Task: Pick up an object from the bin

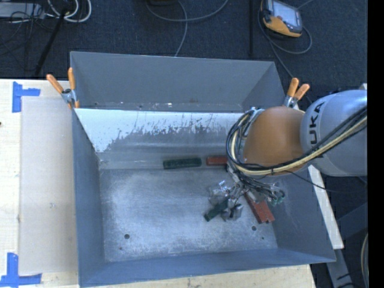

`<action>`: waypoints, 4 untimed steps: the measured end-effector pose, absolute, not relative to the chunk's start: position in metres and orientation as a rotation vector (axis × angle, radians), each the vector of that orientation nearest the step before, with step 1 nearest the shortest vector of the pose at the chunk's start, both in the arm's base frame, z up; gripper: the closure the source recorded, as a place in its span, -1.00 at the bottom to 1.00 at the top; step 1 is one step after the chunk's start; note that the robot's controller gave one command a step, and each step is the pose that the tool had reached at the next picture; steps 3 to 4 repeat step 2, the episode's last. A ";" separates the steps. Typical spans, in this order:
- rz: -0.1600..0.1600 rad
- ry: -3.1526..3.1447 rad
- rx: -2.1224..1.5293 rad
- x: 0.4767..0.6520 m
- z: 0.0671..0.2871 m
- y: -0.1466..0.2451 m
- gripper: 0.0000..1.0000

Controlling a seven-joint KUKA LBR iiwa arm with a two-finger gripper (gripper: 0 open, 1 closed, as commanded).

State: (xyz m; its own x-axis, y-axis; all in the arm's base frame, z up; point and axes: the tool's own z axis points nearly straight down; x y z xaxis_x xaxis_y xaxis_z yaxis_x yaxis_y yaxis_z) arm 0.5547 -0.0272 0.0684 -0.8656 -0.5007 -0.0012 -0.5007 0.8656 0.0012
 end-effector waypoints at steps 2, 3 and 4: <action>-0.001 3.035 -0.797 0.557 0.165 -0.025 1.00; -0.001 3.035 -0.797 0.557 0.165 -0.025 1.00; -0.001 3.035 -0.797 0.557 0.165 -0.025 1.00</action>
Offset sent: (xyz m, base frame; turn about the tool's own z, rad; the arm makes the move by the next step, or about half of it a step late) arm 0.0000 0.0002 0.0510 0.0000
